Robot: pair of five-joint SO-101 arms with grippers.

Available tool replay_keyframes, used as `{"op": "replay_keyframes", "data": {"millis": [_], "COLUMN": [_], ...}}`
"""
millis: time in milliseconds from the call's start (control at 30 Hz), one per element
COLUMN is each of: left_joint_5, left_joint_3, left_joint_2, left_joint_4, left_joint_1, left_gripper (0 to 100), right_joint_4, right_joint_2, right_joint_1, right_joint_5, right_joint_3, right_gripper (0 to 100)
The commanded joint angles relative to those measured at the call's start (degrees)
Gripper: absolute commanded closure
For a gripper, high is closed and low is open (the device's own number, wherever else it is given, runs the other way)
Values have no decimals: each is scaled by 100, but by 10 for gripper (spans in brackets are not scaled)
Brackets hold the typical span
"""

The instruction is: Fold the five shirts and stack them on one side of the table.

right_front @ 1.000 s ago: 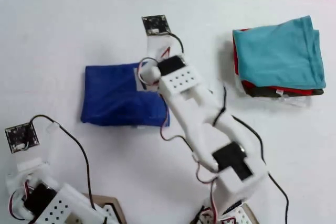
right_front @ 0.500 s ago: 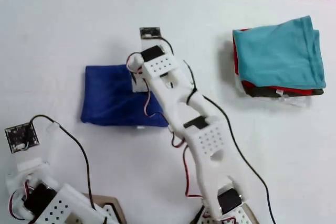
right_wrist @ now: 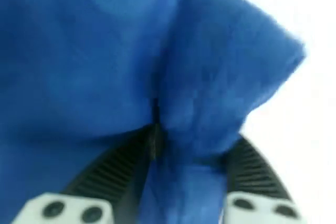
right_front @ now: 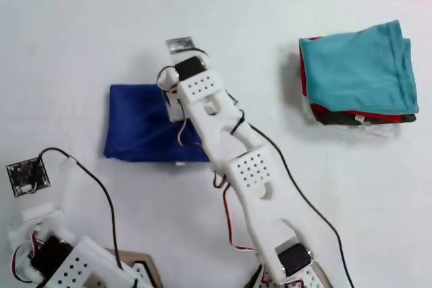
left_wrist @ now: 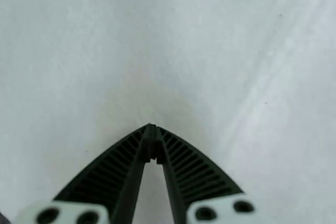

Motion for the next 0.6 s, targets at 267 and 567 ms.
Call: {"op": "replay_keyframes", "data": {"millis": [267,567], "left_joint_5": [26,26], "left_joint_3": [-31,-31], "left_joint_2": [-35,-35], "left_joint_4": [26,26], "left_joint_1": [62,62], "left_gripper": [975,975], "right_joint_4": [207,207], "right_joint_2": [198,198], "right_joint_1": [-119,-119], "right_joint_5": [255,299], "right_joint_3": [-53,-53], "right_gripper": [903,998]}}
